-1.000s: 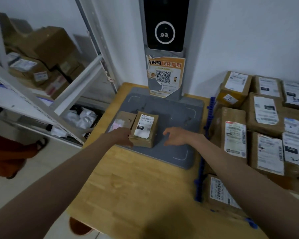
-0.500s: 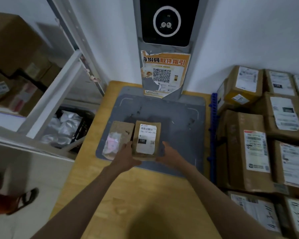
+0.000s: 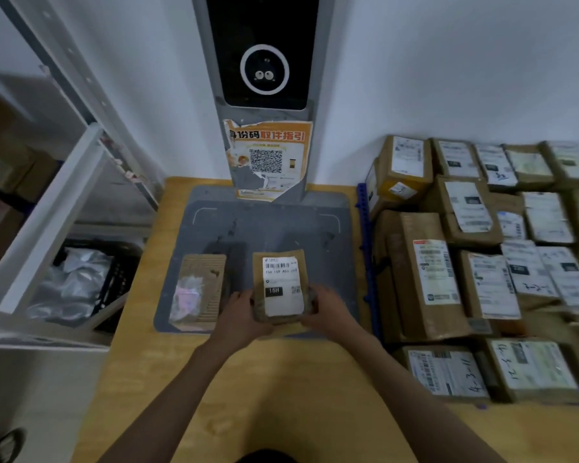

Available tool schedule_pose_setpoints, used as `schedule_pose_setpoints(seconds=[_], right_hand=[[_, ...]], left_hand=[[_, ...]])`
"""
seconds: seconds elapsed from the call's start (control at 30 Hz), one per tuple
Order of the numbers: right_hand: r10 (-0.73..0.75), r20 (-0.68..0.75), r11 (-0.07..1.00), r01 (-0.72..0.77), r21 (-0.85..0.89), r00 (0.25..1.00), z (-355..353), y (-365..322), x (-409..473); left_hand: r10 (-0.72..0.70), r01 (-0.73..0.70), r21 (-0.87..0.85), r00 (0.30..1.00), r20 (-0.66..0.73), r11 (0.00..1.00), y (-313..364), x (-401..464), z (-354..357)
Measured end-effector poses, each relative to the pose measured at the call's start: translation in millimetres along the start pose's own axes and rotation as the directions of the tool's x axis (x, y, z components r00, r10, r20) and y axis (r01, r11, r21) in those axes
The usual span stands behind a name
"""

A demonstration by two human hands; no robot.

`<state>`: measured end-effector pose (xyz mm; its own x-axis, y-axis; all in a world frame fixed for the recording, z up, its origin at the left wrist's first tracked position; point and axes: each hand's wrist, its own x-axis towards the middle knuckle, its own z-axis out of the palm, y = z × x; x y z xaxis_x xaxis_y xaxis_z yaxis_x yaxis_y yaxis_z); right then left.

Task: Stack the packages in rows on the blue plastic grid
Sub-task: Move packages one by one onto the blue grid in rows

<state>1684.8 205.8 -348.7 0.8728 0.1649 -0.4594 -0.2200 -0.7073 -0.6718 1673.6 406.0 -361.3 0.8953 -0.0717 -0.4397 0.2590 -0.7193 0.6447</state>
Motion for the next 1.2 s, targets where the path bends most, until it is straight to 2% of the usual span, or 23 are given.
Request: schedule_pose_setpoints(seconds=[0.3,0.57,0.67,0.87,1.2], right_hand=[[0.037,-0.245,0.987,0.004,0.162,0.969,-60,4,-85],[-0.086,-0.489,0.971,0.184,0.155,0.868,-130,40,-201],[-0.091,-0.53,0.973,0.188,0.131,0.843,-156,73,-251],[0.033,-0.559,0.986,0.064,0.152,0.829,-194,157,-345],[0.135,-0.581,0.983,-0.036,0.178,0.802,-208,246,-422]], left_hand=[[0.293,-0.293,0.015,0.956,-0.019,0.956,90,-36,-5],[0.448,-0.448,0.064,0.894,0.005,0.892,197,-108,37],[0.502,-0.504,0.084,0.864,0.047,0.86,238,-132,71],[0.565,-0.59,0.166,0.806,0.178,0.79,307,-182,160],[0.564,-0.623,0.19,0.775,0.286,0.759,352,-231,261]])
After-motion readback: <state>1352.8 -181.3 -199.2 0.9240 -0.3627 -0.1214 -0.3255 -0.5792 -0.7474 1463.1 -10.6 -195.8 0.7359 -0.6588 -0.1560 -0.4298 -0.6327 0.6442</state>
